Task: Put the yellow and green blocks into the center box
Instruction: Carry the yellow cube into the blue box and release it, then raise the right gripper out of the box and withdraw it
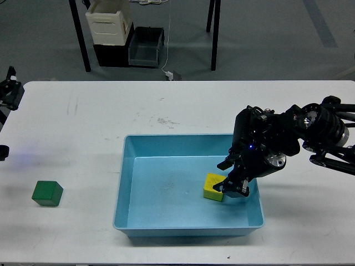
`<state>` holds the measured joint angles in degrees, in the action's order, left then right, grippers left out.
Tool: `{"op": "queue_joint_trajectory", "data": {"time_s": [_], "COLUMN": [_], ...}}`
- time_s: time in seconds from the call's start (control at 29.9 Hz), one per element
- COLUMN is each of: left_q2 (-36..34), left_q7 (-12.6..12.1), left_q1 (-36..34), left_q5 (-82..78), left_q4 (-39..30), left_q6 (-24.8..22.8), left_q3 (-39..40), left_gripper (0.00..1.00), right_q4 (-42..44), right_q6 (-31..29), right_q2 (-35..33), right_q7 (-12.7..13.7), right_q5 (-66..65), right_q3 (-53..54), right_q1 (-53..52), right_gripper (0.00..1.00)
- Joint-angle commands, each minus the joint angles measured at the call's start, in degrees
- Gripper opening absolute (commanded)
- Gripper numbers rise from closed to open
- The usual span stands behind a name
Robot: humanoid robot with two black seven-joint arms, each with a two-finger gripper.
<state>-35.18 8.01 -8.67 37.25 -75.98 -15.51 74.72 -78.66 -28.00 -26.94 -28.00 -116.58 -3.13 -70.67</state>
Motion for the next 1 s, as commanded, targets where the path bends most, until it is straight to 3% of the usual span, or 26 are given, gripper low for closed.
{"op": "queue_joint_trajectory", "data": {"time_s": [0.0, 0.23, 0.4, 0.47, 0.54, 0.6, 0.67, 0.77, 0.97], "left_q2": [-4.8, -8.6, -11.7, -15.0, -15.9, -15.4, -13.8, -13.8, -14.1], "left_q7": [0.0, 0.8, 1.3, 3.8, 8.6, 13.2, 15.9, 20.0, 20.0], "left_q1": [-1.4, -4.7, -7.5, -8.6, -10.1, -11.9, -12.5, -12.5, -13.0], "left_q5": [-0.8, -23.5, -41.3, -50.0, -60.3, -70.3, -77.1, -82.7, -107.2], "left_q4": [0.8, 4.4, 5.0, 5.2, 5.2, 5.2, 5.2, 5.2, 4.8], "left_q6": [0.2, -1.0, -6.9, -8.2, -6.9, -1.6, 5.8, 7.8, 7.4], "left_q3": [-0.4, 0.0, 0.3, 0.2, 0.3, 0.1, -0.3, -0.5, -1.2], "left_gripper": [1.00, 1.00, 1.00, 1.00, 1.00, 1.00, 1.00, 1.00, 1.00], "right_q4": [0.3, 0.6, 0.5, 0.4, 0.3, 0.2, 0.0, 0.1, -2.1], "right_q6": [0.0, 0.0, 0.0, 0.0, 0.0, 3.3, 6.8, 11.5, 16.5], "right_q2": [-0.5, 0.7, 10.0, 12.6, 14.3, 16.6, 17.4, 17.4, 18.2], "right_q7": [0.0, 0.0, 0.0, 0.0, 0.0, 0.0, 0.0, 0.0, 0.0], "right_q5": [1.1, 1.3, 5.2, 6.6, 7.5, 8.4, 9.4, 11.9, 21.6], "right_q3": [3.8, 28.9, 46.7, 52.9, 59.1, 63.6, 67.1, 71.4, 80.4], "right_q1": [1.8, 13.6, 21.0, 23.0, 25.9, 28.9, 31.7, 34.8, 42.7], "right_gripper": [0.97, 0.97, 0.97, 0.97, 0.97, 0.97, 0.97, 0.97, 0.98]}}
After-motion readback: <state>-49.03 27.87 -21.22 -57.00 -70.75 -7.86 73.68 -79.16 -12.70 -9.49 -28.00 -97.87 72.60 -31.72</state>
